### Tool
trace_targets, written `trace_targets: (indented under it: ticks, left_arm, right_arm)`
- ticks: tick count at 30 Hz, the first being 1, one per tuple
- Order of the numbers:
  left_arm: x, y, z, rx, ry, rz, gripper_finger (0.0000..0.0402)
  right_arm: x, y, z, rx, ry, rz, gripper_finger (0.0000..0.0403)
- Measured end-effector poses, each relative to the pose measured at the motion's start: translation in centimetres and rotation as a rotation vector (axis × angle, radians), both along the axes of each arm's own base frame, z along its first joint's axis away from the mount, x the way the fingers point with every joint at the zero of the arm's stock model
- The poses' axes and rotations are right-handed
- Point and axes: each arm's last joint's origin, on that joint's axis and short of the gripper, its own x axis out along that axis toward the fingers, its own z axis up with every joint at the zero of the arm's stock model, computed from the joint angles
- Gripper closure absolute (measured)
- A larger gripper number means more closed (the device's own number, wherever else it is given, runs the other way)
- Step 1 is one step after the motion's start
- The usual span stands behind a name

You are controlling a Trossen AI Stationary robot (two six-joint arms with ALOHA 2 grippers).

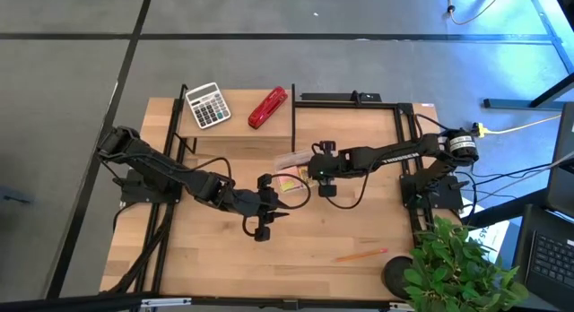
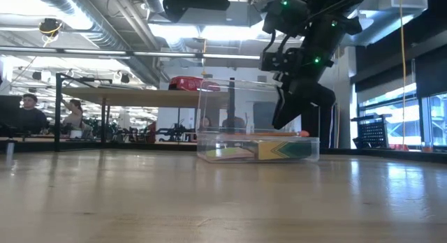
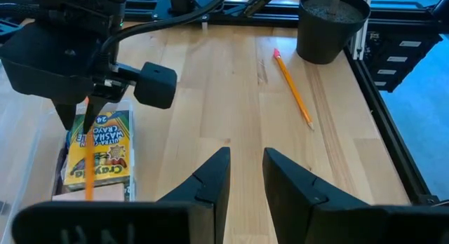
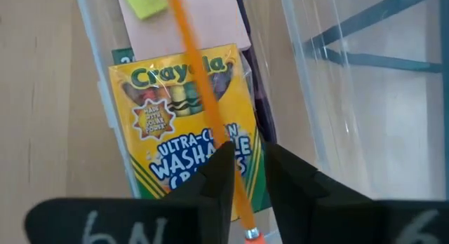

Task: Pack school essentials
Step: Put the orange pencil into the supply box

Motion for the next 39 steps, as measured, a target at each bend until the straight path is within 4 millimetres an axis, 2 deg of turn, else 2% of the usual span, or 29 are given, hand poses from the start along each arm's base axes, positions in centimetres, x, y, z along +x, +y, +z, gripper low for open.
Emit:
trace_targets:
  ticks: [19,24,31,35,39]
  left_arm:
    - [0.0,0.0,0.0,0.000,0.000,0.000,0.0324]
    - [0.0,0.0,0.0,0.000,0.000,0.000,0.0324]
    - [0.0,0.0,0.0,0.000,0.000,0.000,0.0324]
    - [0.0,0.0,0.0,0.000,0.000,0.000,0.0324]
    - [0.0,0.0,0.0,0.000,0.000,-0.001,0.0324]
  right_arm:
    - [0.1,1.2,1.0,0.089,0.057,0.066,0.0312]
    - [0.2,1.2,2.5,0.094,0.110,0.064,0.0312]
    - [0.6,2.4,4.9,0.198,0.137,0.135,0.0312]
    - [0.4,3.2,4.8,0.318,0.162,0.198,0.0312]
    - [0.5,3.4,4.4,0.339,0.141,0.233,0.0312]
